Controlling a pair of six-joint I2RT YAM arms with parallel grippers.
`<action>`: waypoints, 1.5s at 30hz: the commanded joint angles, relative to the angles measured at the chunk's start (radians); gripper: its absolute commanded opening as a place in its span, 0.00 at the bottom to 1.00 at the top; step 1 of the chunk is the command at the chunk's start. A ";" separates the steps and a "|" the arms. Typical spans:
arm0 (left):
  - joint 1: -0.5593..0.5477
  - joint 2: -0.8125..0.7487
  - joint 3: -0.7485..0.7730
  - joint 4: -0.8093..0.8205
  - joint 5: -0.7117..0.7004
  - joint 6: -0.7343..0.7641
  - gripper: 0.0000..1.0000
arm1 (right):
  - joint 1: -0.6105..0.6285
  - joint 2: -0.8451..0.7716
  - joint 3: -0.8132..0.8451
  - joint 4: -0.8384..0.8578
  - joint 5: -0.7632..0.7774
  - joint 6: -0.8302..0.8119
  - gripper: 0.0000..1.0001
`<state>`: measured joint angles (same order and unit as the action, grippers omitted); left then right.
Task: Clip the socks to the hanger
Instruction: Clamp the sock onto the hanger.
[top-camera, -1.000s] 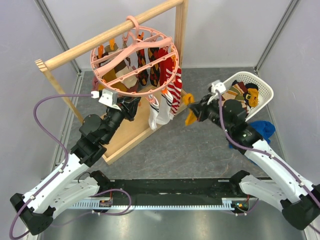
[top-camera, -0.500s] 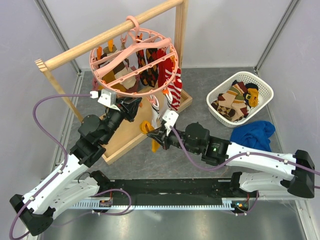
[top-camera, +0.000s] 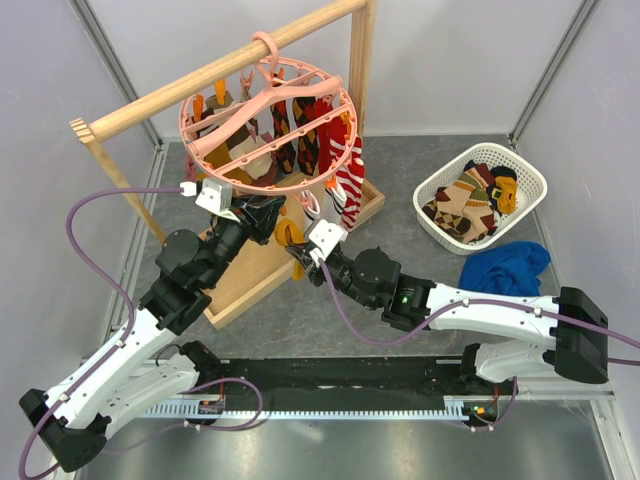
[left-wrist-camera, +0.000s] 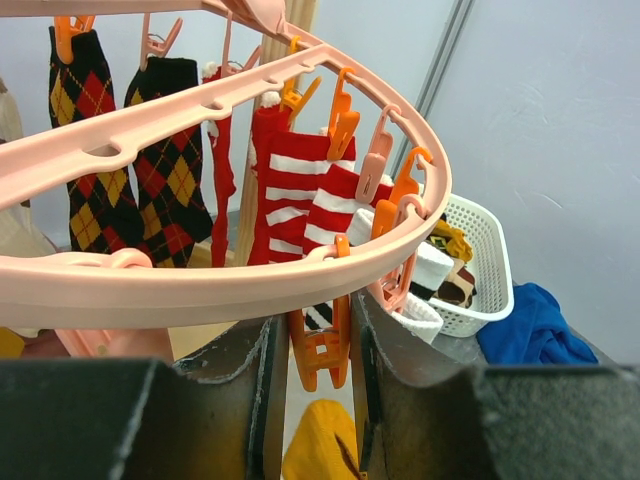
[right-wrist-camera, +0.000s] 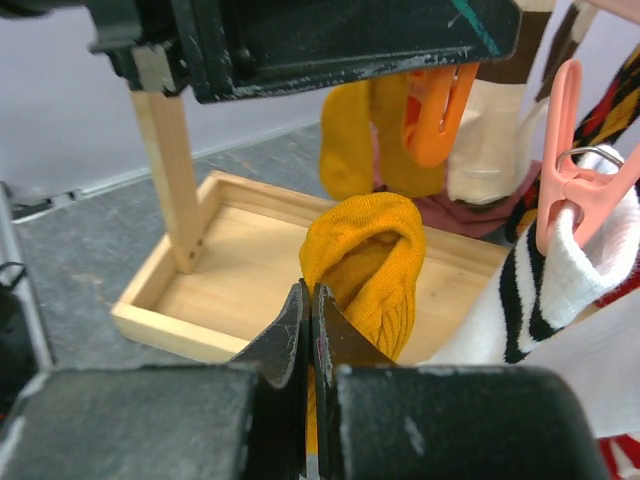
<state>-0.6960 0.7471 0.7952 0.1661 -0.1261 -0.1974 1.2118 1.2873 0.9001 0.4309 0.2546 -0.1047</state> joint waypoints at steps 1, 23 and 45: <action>0.001 0.003 0.009 -0.027 0.036 -0.031 0.02 | 0.008 0.021 0.039 0.071 0.069 -0.090 0.00; 0.001 0.021 0.012 -0.034 0.045 -0.031 0.02 | 0.008 0.026 0.095 0.060 0.109 -0.190 0.00; 0.001 0.021 0.015 -0.040 0.048 -0.031 0.02 | 0.006 0.041 0.112 0.088 0.140 -0.225 0.00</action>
<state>-0.6960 0.7612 0.7952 0.1661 -0.1184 -0.2050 1.2137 1.3270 0.9676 0.4572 0.3756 -0.3157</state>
